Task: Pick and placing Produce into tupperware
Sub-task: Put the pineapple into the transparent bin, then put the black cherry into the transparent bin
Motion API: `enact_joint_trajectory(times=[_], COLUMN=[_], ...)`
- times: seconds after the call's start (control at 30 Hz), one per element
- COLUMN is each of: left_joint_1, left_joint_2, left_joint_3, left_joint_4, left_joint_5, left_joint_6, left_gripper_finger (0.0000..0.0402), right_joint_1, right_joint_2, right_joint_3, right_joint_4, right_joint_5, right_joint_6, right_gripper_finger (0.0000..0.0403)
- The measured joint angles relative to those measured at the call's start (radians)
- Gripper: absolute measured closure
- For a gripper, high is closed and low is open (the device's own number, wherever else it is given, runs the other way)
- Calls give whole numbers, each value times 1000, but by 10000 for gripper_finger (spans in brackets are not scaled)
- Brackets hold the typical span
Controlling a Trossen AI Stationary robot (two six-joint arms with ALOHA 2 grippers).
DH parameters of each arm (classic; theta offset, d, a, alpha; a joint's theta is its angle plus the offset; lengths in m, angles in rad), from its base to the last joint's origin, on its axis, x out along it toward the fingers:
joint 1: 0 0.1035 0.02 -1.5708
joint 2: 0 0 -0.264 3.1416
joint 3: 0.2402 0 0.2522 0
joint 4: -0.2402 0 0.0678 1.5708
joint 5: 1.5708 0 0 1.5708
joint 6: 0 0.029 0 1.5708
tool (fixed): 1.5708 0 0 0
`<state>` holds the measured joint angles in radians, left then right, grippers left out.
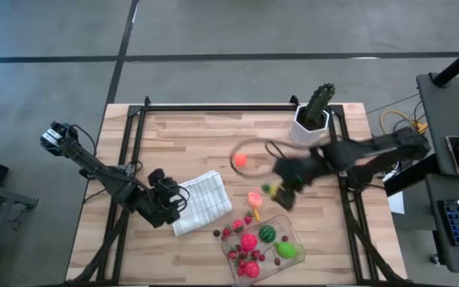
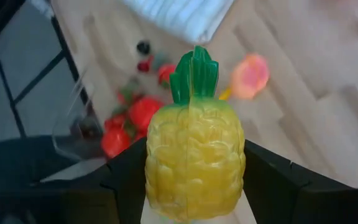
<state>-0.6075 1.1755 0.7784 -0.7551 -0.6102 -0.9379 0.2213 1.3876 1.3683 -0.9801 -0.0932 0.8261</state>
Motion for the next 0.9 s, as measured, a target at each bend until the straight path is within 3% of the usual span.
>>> enact_joint_trajectory(times=[0.13, 0.3, 0.53, 0.77, 0.9], left_joint_1=[30, 77, 156, 177, 177], left_joint_2=[0, 0, 0, 0, 0], left_joint_3=[0, 0, 0, 5, 4], left_joint_4=[20, 48, 84, 114, 119], left_joint_5=[-1, -1, 20, 64, 68], left_joint_6=[-1, -1, -80, -156, -156], left_gripper_finger=[210, 210, 210, 210, 210], right_joint_1=[182, 271, 319, 327, 326], right_joint_2=[-3, 89, 276, 380, 322], right_joint_3=[-39, -91, -113, -72, -45], right_joint_4=[0, 65, 101, 84, -3], right_joint_5=[117, 88, -135, -140, -27], right_joint_6=[107, 156, 46, -28, -70], right_gripper_finger=[188, 188, 188, 152, 112])
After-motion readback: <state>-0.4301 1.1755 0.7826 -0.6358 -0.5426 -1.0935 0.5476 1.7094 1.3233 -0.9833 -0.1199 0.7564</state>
